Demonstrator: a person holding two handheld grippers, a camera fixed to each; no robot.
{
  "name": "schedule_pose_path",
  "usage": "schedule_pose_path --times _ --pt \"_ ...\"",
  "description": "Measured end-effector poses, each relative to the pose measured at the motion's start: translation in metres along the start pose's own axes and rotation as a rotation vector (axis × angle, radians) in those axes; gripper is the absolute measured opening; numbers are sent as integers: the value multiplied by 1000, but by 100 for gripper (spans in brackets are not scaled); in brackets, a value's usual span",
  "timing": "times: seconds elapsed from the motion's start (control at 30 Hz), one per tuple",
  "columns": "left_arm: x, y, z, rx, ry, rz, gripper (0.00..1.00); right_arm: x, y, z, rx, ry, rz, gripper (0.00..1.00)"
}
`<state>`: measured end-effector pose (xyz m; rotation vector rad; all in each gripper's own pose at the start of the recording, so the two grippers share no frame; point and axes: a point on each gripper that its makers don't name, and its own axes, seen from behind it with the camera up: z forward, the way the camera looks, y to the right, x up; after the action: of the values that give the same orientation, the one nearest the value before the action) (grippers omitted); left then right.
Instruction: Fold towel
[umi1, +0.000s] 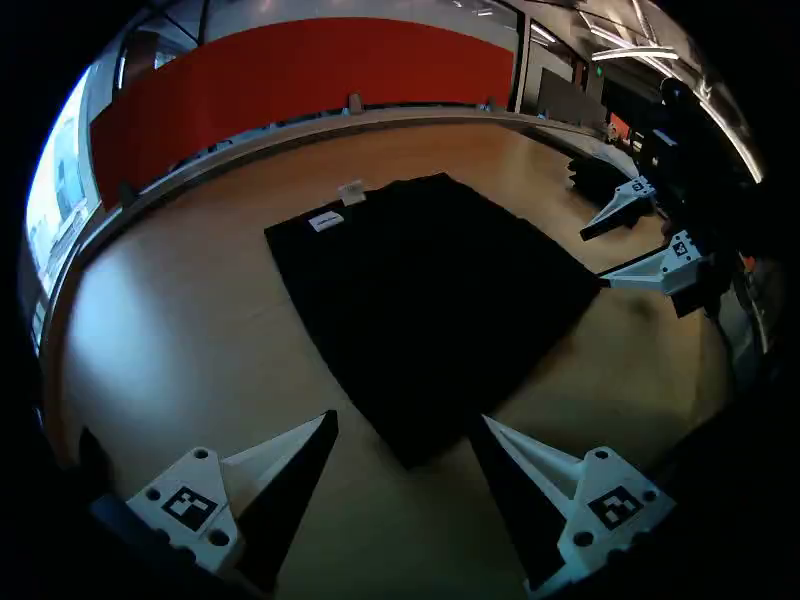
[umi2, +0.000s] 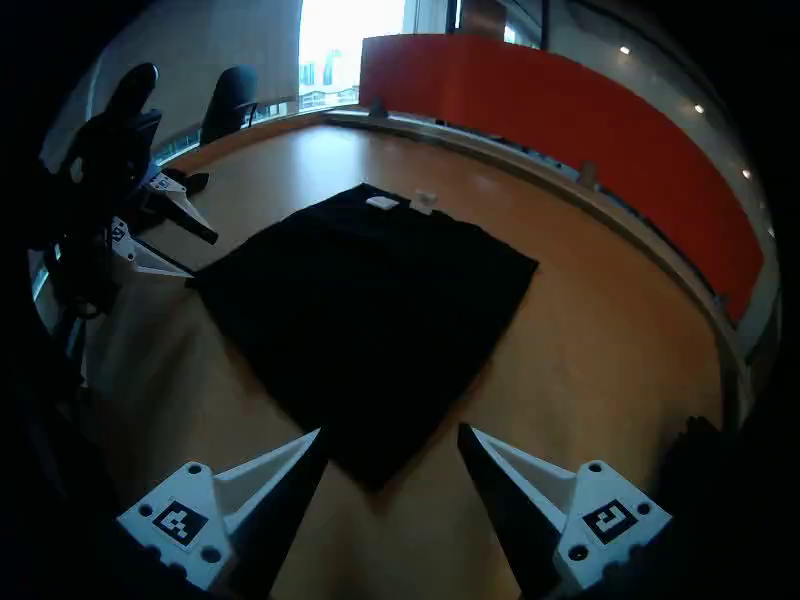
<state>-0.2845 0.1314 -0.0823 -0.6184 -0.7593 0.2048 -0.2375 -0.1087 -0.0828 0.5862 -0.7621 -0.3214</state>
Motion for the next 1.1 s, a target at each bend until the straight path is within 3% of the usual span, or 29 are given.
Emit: schedule_pose_path --times 0.37,0.57,0.7,0.83,1.1 --pt "-13 4 4 -12 -53 -7 95 -21 -2 3 26 -46 -12 96" --pt "-17 4 6 5 -67 23 90 -23 -4 5 49 -54 2 90" --pt "-16 3 7 18 -75 48 85 -24 -5 5 64 -56 20 84" --pt "-16 0 7 24 -85 32 77 -24 -5 5 67 -57 16 78" --pt "-16 0 7 29 -101 31 63 -24 -9 6 87 -65 -5 56"
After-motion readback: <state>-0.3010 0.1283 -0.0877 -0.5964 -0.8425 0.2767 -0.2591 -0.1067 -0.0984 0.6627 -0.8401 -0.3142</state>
